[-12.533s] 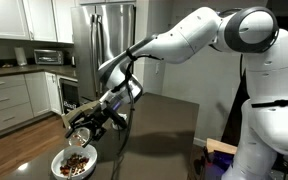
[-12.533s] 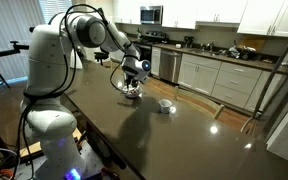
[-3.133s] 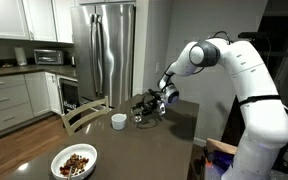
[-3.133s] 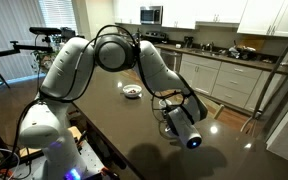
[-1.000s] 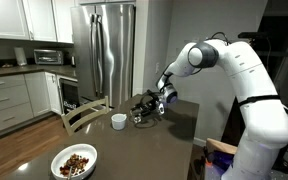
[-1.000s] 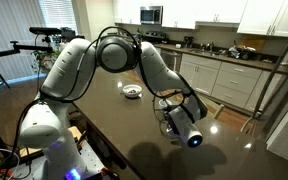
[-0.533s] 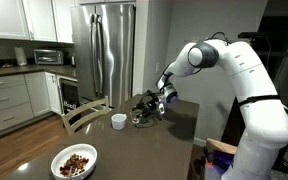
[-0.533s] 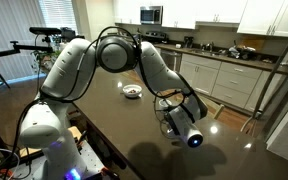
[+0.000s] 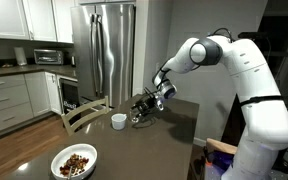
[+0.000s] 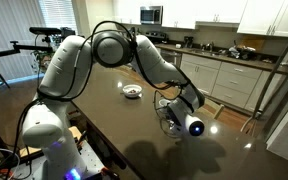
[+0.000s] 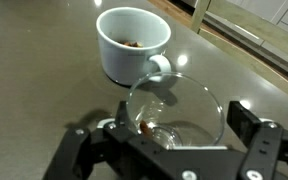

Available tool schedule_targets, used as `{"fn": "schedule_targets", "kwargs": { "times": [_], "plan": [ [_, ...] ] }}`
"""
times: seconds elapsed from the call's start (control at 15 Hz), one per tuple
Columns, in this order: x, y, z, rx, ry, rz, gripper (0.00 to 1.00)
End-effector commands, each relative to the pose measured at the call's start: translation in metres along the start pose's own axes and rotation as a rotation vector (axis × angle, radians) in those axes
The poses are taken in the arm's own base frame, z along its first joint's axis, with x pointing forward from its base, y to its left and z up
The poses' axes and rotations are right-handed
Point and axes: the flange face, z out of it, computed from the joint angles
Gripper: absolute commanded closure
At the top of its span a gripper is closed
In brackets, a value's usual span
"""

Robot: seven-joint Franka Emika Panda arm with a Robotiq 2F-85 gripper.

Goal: Pick up the glass cup and pour some of its contents in the bowl

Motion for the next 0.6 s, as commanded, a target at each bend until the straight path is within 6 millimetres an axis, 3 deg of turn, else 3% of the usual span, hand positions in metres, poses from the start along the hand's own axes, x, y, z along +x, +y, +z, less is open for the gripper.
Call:
{"fn": "schedule_targets", "kwargs": {
  "times": [0.0, 0.53],
  "plan": [
    [-0.0235, 0.0012, -0.0070, -0.037, 0.071, -0.050, 0.00],
    [-0.0324, 0.0065, -0.0132, -0.158, 0.147, 0.000, 0.00]
  ]
}}
